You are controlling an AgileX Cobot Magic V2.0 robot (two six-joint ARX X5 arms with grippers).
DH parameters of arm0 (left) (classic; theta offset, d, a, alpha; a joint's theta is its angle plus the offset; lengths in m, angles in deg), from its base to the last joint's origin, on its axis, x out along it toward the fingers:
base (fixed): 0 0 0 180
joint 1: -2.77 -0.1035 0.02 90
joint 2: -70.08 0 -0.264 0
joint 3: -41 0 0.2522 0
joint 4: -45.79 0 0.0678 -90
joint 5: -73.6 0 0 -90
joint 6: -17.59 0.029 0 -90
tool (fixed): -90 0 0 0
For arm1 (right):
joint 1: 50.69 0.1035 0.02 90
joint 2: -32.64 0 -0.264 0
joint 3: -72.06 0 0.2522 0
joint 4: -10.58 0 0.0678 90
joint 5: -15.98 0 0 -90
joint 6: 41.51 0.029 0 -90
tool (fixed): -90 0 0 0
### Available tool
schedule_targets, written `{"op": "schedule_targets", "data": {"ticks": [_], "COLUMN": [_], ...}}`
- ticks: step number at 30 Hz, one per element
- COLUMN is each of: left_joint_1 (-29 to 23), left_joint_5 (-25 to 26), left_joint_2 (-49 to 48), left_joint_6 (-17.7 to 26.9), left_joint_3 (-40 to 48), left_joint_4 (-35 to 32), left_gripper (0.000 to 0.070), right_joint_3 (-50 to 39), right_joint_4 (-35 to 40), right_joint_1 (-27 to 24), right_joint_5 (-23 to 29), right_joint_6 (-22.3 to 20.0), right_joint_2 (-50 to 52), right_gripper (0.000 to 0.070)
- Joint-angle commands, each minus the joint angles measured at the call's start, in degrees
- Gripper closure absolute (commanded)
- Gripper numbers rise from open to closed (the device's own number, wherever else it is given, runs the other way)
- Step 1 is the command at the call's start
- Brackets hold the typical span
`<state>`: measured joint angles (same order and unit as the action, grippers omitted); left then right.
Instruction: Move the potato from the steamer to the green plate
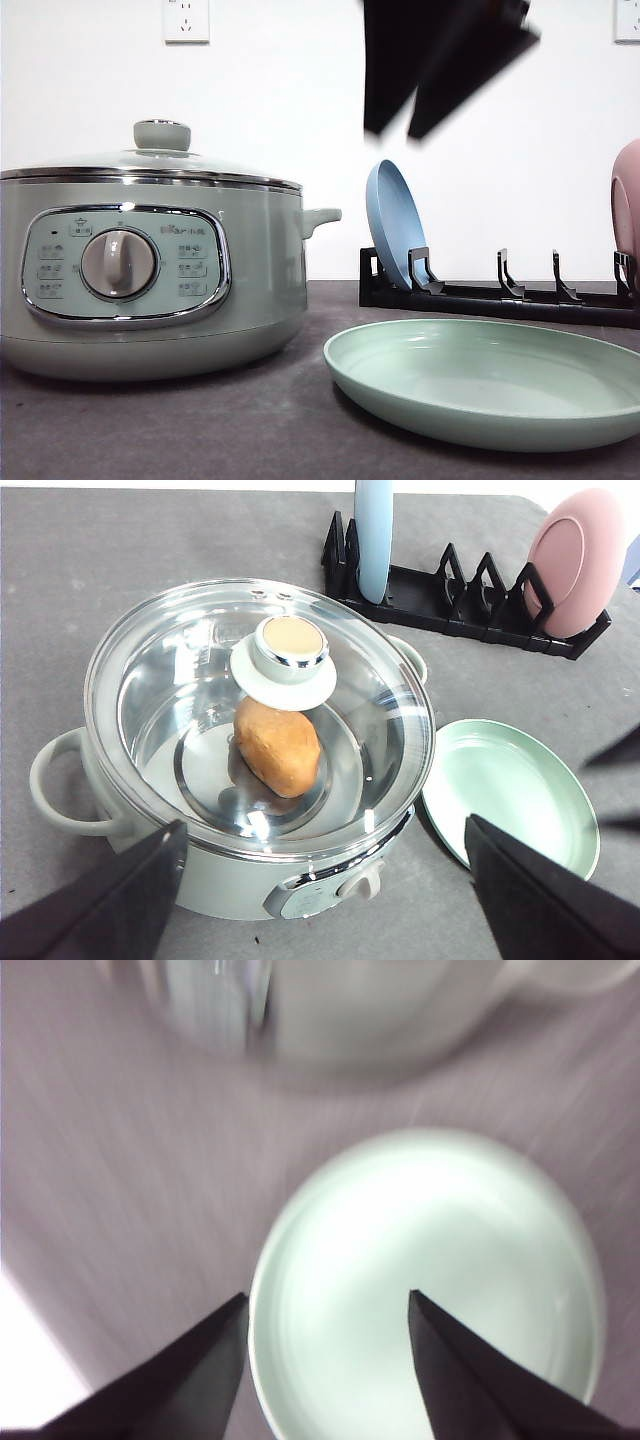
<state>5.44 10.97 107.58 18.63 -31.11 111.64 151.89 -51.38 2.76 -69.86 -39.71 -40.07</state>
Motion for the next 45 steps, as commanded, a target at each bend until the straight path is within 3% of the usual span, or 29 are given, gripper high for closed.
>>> {"op": "schedule_targets", "data": {"ticks": [1,6,14,31,35,39,45], "left_joint_1": [0.1,0.1,0.1,0.1,0.1,0.2,3.4], "left_joint_5": [0.3,0.3,0.3,0.3,0.3,0.2,-2.2], "left_joint_2": [0.3,0.3,0.3,0.3,1.0,5.5,17.7], "left_joint_6": [0.9,0.9,0.8,0.7,-1.9,-3.1,-2.0], "left_joint_3": [-1.3,-1.3,-1.3,-1.3,-1.4,-5.3,-17.7], "left_joint_4": [-0.6,-0.3,0.1,0.6,-1.2,-0.6,3.6], "left_gripper": [0.0139,0.0139,0.0139,0.0139,0.0142,0.0144,0.0144], "right_joint_3": [2.1,5.1,6.8,6.8,6.8,6.8,6.8], "right_joint_4": [0.4,0.6,2.2,2.5,2.5,2.5,2.4], "right_joint_1": [-1.1,-6.2,-12.3,-12.7,-12.7,-12.7,-12.7], "right_joint_5": [-2.9,-11.9,-33.2,-34.0,-34.0,-34.0,-34.0], "right_joint_6": [-0.7,-1.2,-1.2,-1.2,-1.2,-1.2,-1.2], "right_joint_2": [0.6,3.4,4.0,4.0,4.0,4.0,4.0], "right_gripper": [0.0383,0.0383,0.0383,0.0383,0.0383,0.0383,0.0383]}}
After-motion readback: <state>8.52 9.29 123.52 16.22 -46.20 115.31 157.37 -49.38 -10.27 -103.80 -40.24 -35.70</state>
